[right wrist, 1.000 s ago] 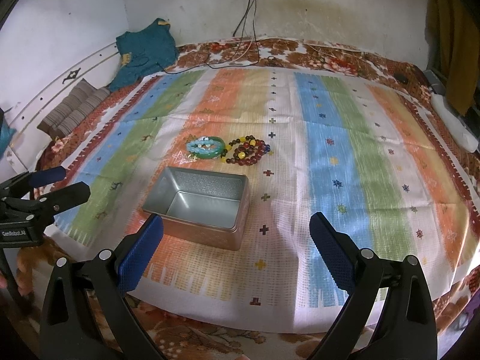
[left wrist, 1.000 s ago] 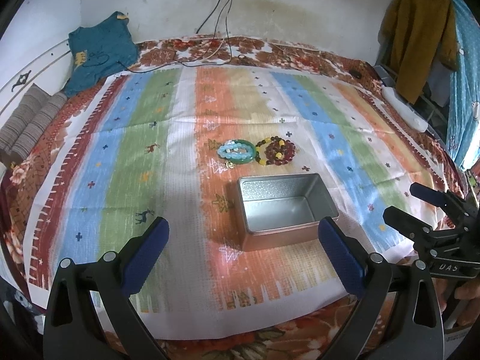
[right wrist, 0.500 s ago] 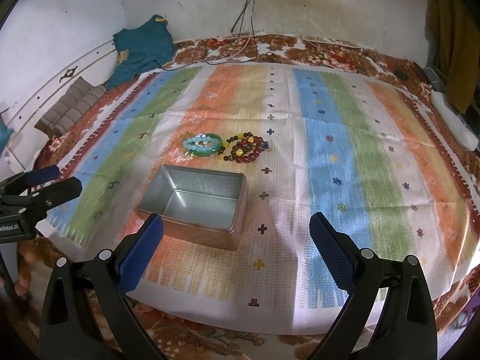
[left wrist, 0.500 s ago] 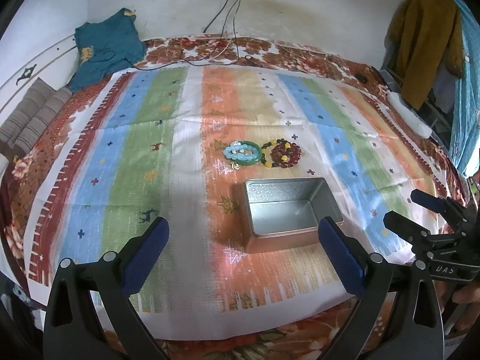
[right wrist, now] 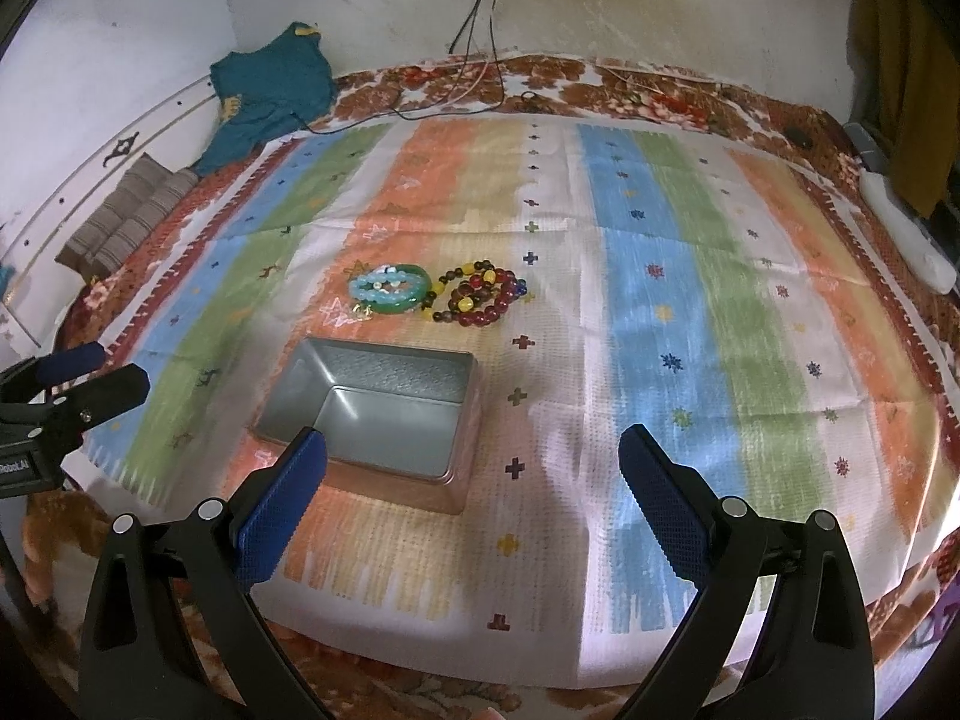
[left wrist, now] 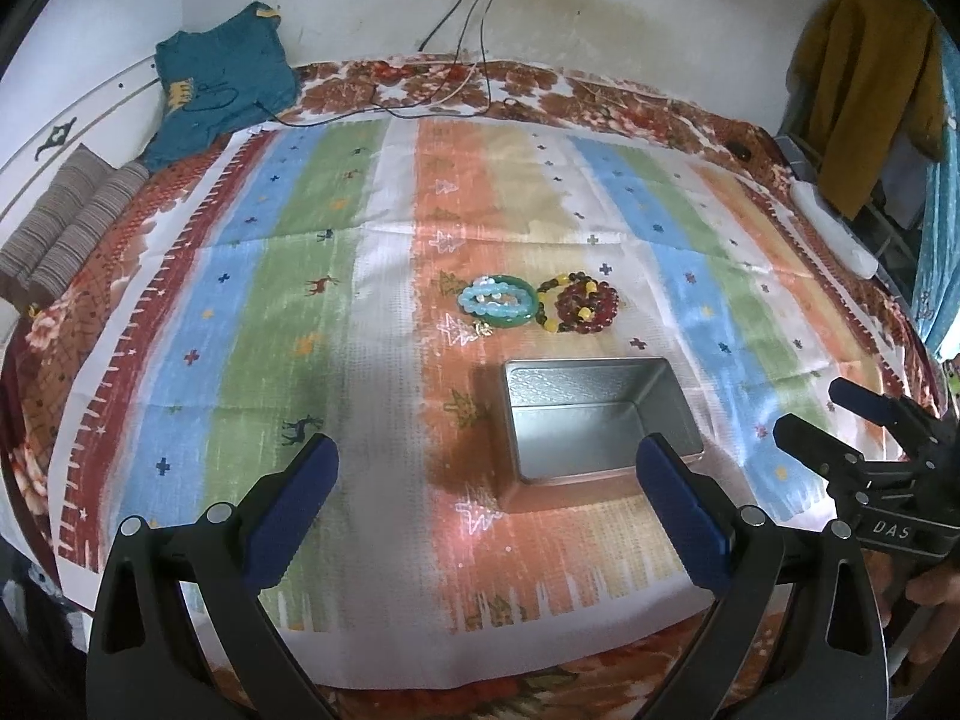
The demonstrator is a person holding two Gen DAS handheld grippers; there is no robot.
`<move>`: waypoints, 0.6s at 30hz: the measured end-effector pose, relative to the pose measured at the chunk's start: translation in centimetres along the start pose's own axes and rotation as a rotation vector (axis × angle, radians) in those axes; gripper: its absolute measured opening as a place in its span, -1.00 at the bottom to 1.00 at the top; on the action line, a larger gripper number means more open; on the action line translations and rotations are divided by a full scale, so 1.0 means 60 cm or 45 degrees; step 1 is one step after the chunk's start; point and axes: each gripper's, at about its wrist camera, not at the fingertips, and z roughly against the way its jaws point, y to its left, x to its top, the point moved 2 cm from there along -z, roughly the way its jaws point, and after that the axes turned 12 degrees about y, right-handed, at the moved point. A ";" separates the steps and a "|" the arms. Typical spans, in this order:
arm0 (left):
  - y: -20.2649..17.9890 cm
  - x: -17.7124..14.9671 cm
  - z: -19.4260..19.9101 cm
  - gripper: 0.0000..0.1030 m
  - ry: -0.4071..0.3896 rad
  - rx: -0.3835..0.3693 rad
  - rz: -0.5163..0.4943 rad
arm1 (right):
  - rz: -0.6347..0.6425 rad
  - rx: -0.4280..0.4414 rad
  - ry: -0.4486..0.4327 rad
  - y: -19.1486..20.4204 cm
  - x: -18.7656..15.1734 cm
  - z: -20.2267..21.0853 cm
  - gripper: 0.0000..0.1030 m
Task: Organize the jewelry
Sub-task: 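Move both tools toward the jewelry pile beside the silver tin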
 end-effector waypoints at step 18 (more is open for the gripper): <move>0.001 0.087 -0.054 0.89 0.072 0.074 -0.027 | -0.038 -0.010 0.055 -0.025 0.084 -0.041 0.92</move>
